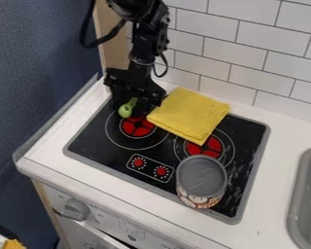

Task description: Moved the green spatula to the superior left corner of the stove

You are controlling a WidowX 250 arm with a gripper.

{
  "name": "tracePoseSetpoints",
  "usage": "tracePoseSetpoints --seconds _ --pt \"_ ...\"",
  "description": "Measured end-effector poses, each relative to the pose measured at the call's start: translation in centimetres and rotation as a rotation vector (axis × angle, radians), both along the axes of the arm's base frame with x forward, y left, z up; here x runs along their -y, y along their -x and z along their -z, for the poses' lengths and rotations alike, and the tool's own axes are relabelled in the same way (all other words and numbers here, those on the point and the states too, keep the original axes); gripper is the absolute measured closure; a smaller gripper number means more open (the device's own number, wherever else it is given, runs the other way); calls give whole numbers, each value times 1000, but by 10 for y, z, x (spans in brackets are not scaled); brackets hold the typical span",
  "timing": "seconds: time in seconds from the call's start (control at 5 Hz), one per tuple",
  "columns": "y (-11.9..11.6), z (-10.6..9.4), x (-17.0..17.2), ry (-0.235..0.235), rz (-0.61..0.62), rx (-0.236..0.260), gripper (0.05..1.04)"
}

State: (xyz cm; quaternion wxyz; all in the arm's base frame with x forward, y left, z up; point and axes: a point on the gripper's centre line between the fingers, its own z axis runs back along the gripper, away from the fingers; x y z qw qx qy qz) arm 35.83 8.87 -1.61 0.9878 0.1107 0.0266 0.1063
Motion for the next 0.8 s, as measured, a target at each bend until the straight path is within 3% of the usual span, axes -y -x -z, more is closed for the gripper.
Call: tracePoseSetpoints --seconds 0.2,0.4,0.8 --pt "1 -1 -2 38 -11 9 85" --pt "3 -9 -1 44 -20 2 81" --pt "0 -50 3 66 0 65 83"
